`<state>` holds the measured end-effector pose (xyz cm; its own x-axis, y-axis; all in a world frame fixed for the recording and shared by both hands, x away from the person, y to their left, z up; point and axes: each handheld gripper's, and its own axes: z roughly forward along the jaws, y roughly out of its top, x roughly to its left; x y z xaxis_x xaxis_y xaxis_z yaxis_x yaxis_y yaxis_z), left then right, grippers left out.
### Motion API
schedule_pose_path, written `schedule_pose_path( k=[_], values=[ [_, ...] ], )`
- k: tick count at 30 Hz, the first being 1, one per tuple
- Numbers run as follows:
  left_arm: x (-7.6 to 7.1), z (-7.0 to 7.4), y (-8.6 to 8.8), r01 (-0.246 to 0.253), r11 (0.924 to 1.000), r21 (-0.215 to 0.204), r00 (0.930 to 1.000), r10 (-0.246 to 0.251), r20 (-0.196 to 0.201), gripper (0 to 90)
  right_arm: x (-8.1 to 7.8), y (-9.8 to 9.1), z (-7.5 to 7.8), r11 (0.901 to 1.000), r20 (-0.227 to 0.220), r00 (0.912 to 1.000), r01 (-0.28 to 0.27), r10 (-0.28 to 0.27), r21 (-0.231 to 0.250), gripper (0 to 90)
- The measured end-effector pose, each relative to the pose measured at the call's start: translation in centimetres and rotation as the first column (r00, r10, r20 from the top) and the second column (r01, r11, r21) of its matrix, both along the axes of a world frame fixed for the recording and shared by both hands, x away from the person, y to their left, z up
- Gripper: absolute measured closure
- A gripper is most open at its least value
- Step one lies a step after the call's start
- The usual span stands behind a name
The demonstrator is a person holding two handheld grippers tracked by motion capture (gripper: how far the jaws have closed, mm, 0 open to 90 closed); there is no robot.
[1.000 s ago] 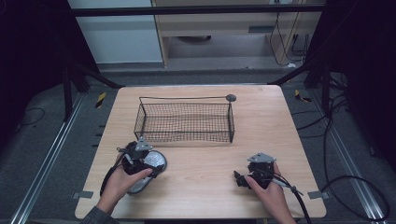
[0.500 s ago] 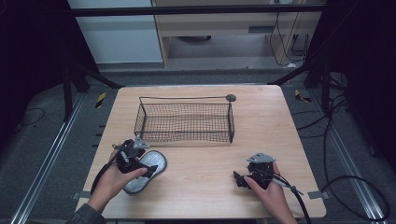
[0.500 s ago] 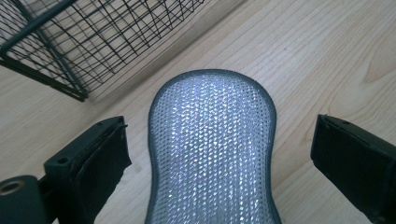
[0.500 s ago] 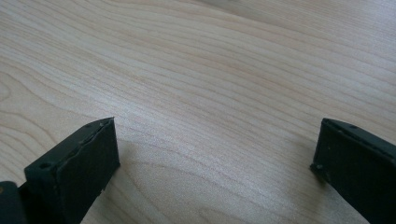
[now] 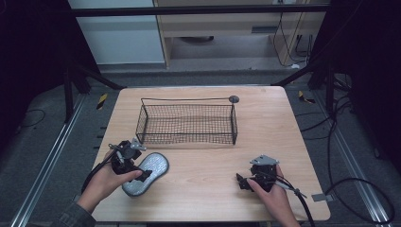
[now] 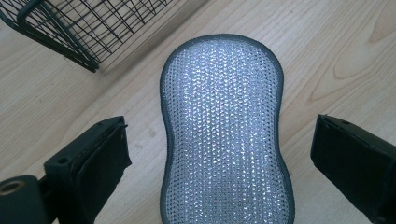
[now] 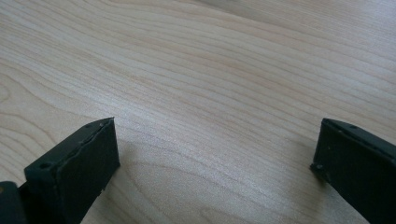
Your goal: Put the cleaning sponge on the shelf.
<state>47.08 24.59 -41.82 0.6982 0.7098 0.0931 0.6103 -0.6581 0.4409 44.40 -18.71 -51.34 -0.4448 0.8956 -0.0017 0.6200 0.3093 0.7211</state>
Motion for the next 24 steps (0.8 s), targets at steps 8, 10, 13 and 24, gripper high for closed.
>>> schedule_pose_path(
  k=[8, 10, 13, 24],
  values=[
    [0.1, -0.7, -0.1, 0.016, 0.9996, 0.022, 0.9992, -0.016, -0.037, 3.7, 0.0, 0.0, 0.0, 1.0000, 0.001, 1.0000, -0.001, 0.001, -0.001, 0.4],
    [0.2, -0.8, 0.0, 0.021, 0.9996, 0.018, 0.9984, -0.020, -0.053, 3.7, 0.0, 0.0, 0.0, 1.0000, 0.002, 1.0000, -0.002, 0.002, -0.002, 0.4],
    [0.4, -1.1, 0.0, 0.017, 0.9994, 0.031, 0.9978, -0.015, -0.065, 3.5, 0.0, 0.0, 0.0, 1.0000, 0.002, 1.0000, -0.002, 0.002, -0.002, 0.4],
    [1.0, -2.3, -0.1, 0.035, 0.9971, 0.067, 0.9901, -0.025, -0.138, 3.8, -0.1, 0.0, 0.0, 1.0000, 0.001, 1.0000, -0.001, 0.001, -0.001, 0.4]
  ],
)
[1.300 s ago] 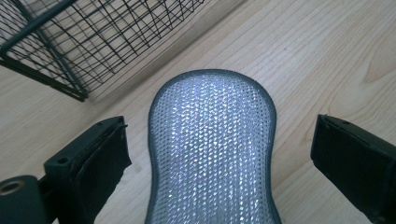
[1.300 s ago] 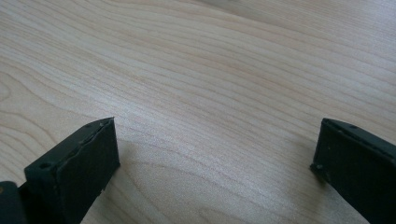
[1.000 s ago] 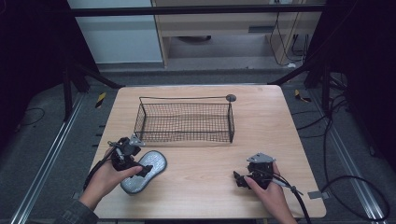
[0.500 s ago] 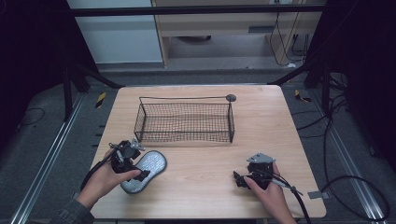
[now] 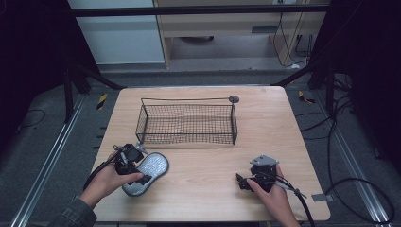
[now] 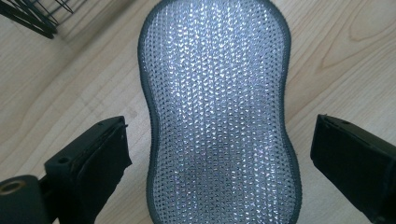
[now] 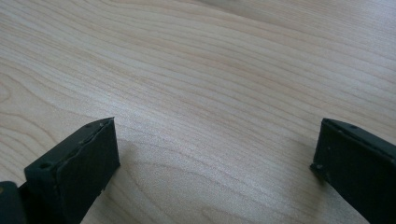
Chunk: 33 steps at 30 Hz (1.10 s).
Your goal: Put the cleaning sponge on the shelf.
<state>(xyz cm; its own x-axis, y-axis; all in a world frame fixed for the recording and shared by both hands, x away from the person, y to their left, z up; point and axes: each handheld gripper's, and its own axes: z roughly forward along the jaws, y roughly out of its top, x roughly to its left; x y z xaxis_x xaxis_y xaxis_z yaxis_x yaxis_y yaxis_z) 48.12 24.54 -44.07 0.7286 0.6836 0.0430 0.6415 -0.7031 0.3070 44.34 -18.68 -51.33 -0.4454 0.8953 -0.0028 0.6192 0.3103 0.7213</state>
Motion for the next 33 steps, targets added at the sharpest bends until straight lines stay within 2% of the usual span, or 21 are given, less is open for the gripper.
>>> schedule_pose_path(
  k=[10, 33],
  values=[
    [0.5, -1.1, -1.0, 0.009, 0.9999, 0.014, 0.9991, -0.008, -0.042, 3.7, 0.0, 0.1, 0.0, 1.0000, -0.001, 1.0000, -0.001, 0.001, 0.000, 0.4],
    [1.4, -2.9, -0.8, -0.023, 0.9997, 0.010, 0.9970, 0.024, -0.073, 3.5, -0.1, 0.2, 0.0, 0.9998, -0.003, 0.9998, -0.019, 0.019, -0.002, 0.4]
  ],
)
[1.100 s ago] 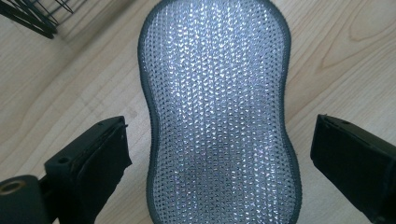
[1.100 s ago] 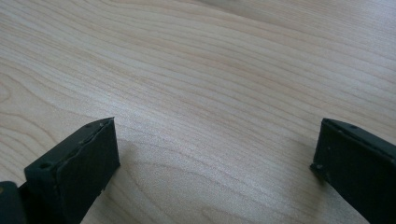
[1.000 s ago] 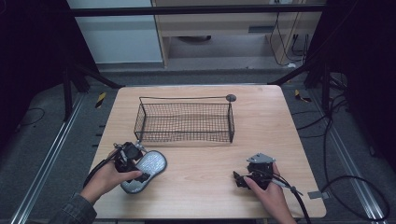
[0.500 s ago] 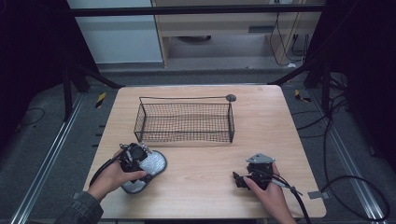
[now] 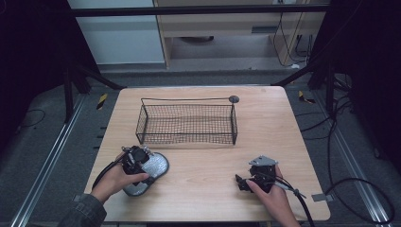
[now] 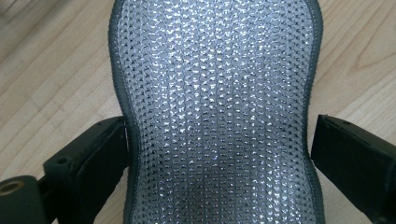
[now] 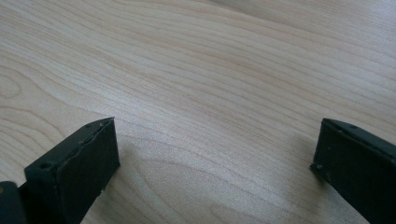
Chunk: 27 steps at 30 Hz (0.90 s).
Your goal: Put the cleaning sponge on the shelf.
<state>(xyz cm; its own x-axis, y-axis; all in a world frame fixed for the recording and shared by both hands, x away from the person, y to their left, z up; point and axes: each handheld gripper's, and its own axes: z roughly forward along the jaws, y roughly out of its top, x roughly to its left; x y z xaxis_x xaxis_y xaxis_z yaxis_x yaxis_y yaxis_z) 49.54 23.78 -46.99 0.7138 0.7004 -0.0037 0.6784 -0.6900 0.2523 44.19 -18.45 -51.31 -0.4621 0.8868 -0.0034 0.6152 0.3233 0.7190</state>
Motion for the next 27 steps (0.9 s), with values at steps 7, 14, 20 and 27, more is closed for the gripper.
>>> schedule_pose_path(
  k=[7, 14, 20, 27],
  values=[
    [0.2, -0.5, 0.1, -0.012, 0.9999, -0.007, 0.9999, 0.012, -0.009, 2.3, 0.0, 0.0, 0.0, 1.0000, 0.000, 1.0000, -0.001, 0.001, 0.000, 0.4],
    [0.1, -0.7, 0.4, -0.020, 0.9995, -0.024, 0.9998, 0.020, 0.007, 3.5, 0.0, 0.1, 0.0, 1.0000, 0.001, 1.0000, -0.002, 0.002, 0.001, 0.4],
    [-0.1, -0.4, 0.5, -0.003, 0.9999, -0.010, 0.9993, 0.004, 0.037, 9.2, 0.0, 0.1, 0.0, 1.0000, 0.001, 1.0000, -0.002, 0.002, 0.001, 0.4],
    [-0.7, 0.5, 0.5, 0.014, 0.9999, -0.008, 0.9955, -0.013, 0.094, 10.9, 0.0, 0.1, 0.0, 1.0000, 0.001, 1.0000, -0.003, 0.003, 0.001, 0.4]
  ],
)
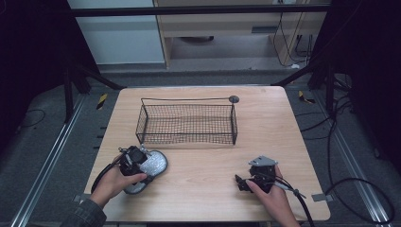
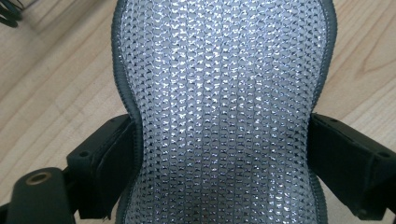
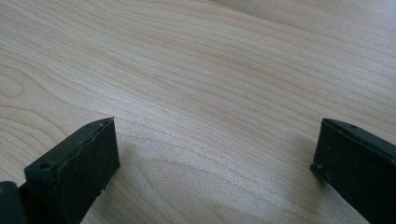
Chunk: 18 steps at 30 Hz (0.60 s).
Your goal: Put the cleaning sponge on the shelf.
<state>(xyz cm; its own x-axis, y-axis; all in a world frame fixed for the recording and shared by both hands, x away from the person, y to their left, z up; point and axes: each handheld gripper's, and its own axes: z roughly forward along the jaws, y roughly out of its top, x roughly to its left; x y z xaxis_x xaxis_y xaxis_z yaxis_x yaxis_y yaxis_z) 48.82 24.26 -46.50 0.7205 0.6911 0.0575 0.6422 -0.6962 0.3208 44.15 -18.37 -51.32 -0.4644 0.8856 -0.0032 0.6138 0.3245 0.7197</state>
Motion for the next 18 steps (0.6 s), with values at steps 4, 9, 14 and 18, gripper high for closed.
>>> schedule_pose_path(
  k=[4, 9, 14, 18],
  values=[
    [-0.24, 0.06, -0.07, 0.008, 1.0000, 0.006, 0.9998, -0.008, 0.016, 11.1, 0.01, 0.00, 0.00, 1.0000, 0.000, 1.0000, -0.001, 0.001, 0.000, 0.4],
    [-0.35, 0.30, 0.01, 0.012, 0.9999, -0.002, 0.9994, -0.012, 0.034, 11.0, 0.00, 0.02, 0.00, 1.0000, 0.001, 1.0000, 0.000, 0.000, 0.000, 0.4],
    [-0.56, 0.58, -0.06, 0.014, 0.9999, -0.009, 0.9982, -0.013, 0.059, 11.1, -0.01, 0.01, -0.01, 1.0000, 0.002, 1.0000, -0.002, 0.002, 0.000, 0.4],
    [-0.60, 0.94, -0.10, 0.018, 0.9998, -0.011, 0.9972, -0.017, 0.073, 11.3, 0.00, 0.01, -0.01, 1.0000, 0.001, 1.0000, -0.004, 0.004, 0.001, 0.4]
  ],
)
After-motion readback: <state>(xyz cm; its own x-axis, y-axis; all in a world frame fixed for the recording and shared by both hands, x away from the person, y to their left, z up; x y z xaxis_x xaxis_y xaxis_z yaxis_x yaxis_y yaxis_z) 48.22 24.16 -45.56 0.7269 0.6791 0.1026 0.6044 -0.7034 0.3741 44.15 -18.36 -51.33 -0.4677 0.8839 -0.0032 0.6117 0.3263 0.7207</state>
